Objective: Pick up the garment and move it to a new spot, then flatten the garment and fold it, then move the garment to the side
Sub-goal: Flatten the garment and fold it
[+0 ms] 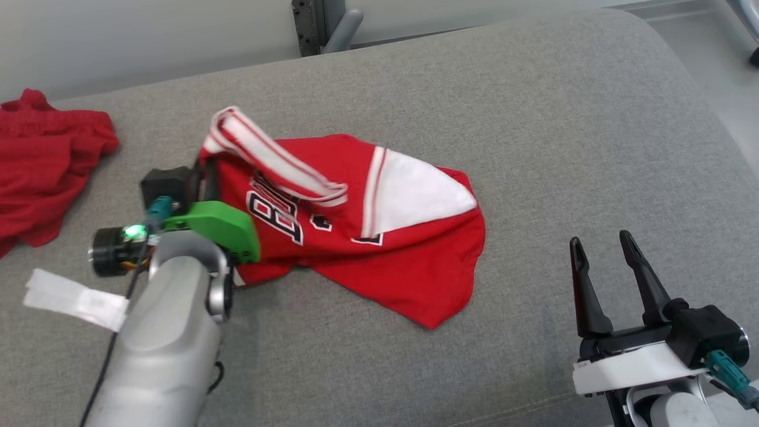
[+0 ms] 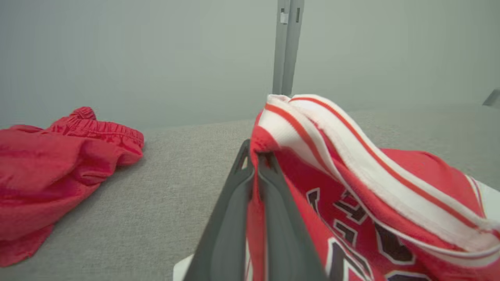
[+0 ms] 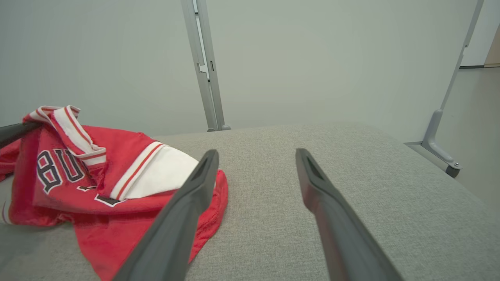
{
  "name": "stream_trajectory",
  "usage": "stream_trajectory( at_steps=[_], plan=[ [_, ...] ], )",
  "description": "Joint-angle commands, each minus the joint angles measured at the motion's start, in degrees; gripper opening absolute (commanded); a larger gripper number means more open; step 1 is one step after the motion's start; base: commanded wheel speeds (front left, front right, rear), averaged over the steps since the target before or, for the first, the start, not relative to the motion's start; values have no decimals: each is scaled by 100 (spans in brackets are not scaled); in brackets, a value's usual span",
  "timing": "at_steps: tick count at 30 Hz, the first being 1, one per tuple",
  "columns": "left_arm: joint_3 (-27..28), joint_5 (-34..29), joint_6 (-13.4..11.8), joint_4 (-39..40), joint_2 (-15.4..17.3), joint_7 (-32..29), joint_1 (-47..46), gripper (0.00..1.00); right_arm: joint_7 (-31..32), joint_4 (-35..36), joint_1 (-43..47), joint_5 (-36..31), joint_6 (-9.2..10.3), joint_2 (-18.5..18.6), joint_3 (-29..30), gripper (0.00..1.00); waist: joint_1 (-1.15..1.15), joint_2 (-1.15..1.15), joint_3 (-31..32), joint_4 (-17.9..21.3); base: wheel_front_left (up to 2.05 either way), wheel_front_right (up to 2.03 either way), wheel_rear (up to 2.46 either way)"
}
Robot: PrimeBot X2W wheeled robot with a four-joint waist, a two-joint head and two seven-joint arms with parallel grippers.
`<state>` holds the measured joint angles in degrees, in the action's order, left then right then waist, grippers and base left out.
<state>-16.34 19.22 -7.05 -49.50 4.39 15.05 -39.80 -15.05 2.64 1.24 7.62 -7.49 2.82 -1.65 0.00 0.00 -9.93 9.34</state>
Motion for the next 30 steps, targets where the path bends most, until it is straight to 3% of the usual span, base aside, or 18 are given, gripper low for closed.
stream_trajectory(
  at_steps=[1, 5, 8, 10, 11, 12, 21, 30],
  plan=[
    [101, 85, -78, -53, 110, 20, -82, 0, -16, 14, -73, 53, 0, 13, -11, 100, 0, 0, -61, 50, 0, 0, 0],
    [689, 410, -339, -394, 302, 20, 10, 0, -17, -14, -139, 79, 0, 15, -22, 100, 0, 0, -177, 108, 0, 0, 0],
    [967, 503, -395, -524, 396, 20, 123, 0, -17, -51, -163, 97, 0, 14, -15, 100, 0, 0, -222, 99, 0, 0, 0],
    [1041, 517, -322, -552, 391, 21, 194, 42, -16, -84, -176, 103, 0, 14, -18, 100, 0, 0, -232, 62, 0, 0, 0],
    [1068, 499, -290, -538, 388, 21, 225, 81, -17, -102, -185, 107, 0, 13, -31, 100, 0, 0, -230, 38, 0, 0, 0],
    [1101, 487, -263, -518, 376, 21, 257, 100, -16, -120, -185, 103, 0, 13, -42, 100, 0, 0, -222, 9, 0, 0, 0],
    [1400, 267, 207, 613, 154, 14, 946, 100, -16, -660, -100, 204, 0, 13, -298, 100, 0, 0, -73, -384, 0, 0, 0],
    [1187, -82, 586, 2100, -115, 15, 2220, 100, -17, -1838, -385, 844, 0, 16, -723, 100, 0, 0, 121, -1034, 0, 0, 0]
  ],
)
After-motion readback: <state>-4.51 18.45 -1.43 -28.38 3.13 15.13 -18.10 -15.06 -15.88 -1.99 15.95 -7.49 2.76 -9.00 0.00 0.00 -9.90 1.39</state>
